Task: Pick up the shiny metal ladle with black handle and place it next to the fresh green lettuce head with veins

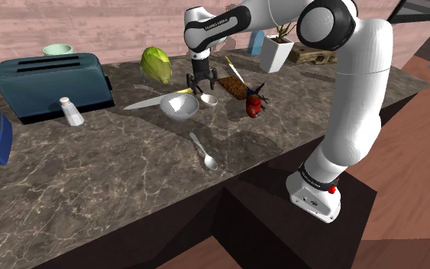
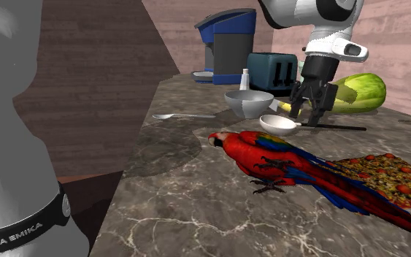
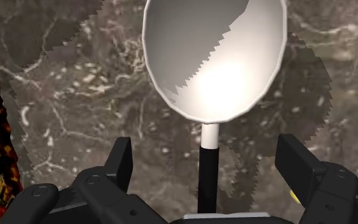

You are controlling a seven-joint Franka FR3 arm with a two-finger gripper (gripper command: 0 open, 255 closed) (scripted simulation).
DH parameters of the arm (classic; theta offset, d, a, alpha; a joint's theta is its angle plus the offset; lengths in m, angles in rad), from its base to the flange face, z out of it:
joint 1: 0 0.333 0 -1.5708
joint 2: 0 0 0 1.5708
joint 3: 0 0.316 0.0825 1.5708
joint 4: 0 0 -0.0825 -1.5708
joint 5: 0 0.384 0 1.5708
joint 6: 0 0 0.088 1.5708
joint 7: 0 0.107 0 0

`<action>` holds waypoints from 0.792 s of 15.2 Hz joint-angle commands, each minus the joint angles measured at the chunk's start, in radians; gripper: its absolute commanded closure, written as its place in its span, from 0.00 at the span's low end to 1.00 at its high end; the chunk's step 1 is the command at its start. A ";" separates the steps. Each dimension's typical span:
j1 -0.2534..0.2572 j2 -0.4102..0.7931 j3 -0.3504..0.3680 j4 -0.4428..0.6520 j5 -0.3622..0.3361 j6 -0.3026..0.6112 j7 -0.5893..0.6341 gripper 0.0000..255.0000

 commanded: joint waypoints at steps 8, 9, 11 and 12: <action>0.004 -0.006 0.002 0.119 0.003 -0.125 -0.003 0.00; 0.004 -0.006 0.002 0.119 0.003 -0.125 -0.003 0.00; 0.004 -0.006 0.002 0.119 0.003 -0.125 -0.003 0.00; 0.004 -0.006 0.002 0.119 0.003 -0.125 -0.003 0.00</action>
